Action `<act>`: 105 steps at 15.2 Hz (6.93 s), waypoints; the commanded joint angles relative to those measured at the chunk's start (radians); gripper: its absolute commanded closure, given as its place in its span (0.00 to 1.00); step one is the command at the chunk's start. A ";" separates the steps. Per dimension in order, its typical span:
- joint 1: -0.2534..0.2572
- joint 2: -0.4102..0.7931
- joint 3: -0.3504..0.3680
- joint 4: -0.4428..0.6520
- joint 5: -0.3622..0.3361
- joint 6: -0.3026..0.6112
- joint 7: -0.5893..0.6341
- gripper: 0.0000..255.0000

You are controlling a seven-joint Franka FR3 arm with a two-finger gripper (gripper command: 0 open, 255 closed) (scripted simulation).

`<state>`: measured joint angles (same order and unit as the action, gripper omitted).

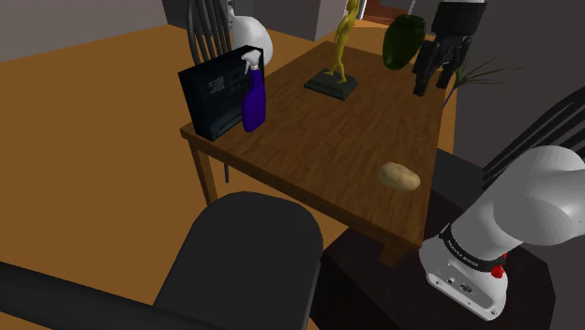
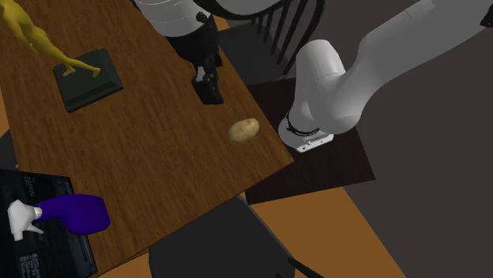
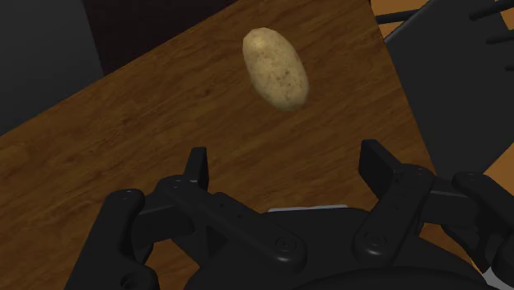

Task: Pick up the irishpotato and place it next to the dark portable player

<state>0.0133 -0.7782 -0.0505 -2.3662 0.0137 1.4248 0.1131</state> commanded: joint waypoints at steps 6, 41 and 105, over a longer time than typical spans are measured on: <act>0.046 -0.059 -0.001 -0.201 -0.002 0.164 -0.091 0.00; 0.147 -0.026 -0.010 -0.616 0.001 0.654 -0.264 1.00; 0.164 0.449 -0.046 0.430 0.007 0.082 -0.290 1.00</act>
<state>0.1760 -0.3687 -0.0946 -1.9712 0.0192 1.5036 -0.1747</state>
